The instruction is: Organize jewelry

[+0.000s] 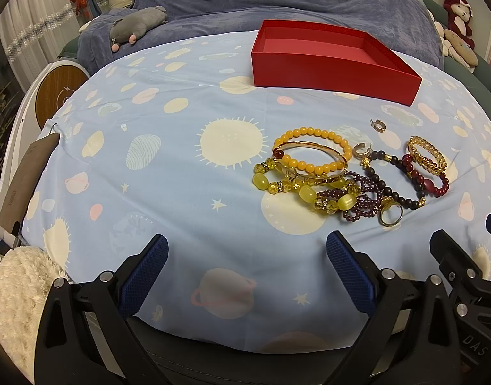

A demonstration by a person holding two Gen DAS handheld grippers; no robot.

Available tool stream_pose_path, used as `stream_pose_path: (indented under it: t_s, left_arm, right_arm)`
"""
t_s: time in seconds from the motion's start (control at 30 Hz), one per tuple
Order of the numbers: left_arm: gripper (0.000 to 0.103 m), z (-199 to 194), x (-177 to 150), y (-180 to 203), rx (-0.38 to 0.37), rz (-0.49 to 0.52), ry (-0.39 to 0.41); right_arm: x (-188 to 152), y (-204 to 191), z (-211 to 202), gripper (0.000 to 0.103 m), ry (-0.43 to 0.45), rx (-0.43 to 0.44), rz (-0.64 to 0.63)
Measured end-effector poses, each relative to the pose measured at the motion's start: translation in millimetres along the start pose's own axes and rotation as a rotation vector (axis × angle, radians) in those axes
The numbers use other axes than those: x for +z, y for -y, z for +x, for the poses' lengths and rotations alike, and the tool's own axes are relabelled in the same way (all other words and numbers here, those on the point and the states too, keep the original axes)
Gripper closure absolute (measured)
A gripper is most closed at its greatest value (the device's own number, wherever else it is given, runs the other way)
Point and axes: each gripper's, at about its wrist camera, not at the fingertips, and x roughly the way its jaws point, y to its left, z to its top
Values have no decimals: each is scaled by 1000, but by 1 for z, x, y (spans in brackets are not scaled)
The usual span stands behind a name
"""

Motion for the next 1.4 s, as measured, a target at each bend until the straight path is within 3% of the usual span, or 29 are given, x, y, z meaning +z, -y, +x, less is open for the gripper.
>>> stream_pose_path:
  t_s: [0.43, 0.6, 0.9, 1.4]
  left_arm:
    - [8, -3, -1, -2, -14, -8, 14]
    - [8, -10, 1, 2, -21, 34, 14]
    - [8, -22, 10, -2, -56, -23, 23]
    - [8, -24, 22, -3, -66, -13, -2]
  right_arm:
    - [0, 0, -3, 7, 7, 4, 2]
    - [6, 1, -11, 7, 22, 15, 11]
    - [14, 15, -22, 7, 38, 23, 53]
    - [40, 28, -4, 7, -19, 47, 88]
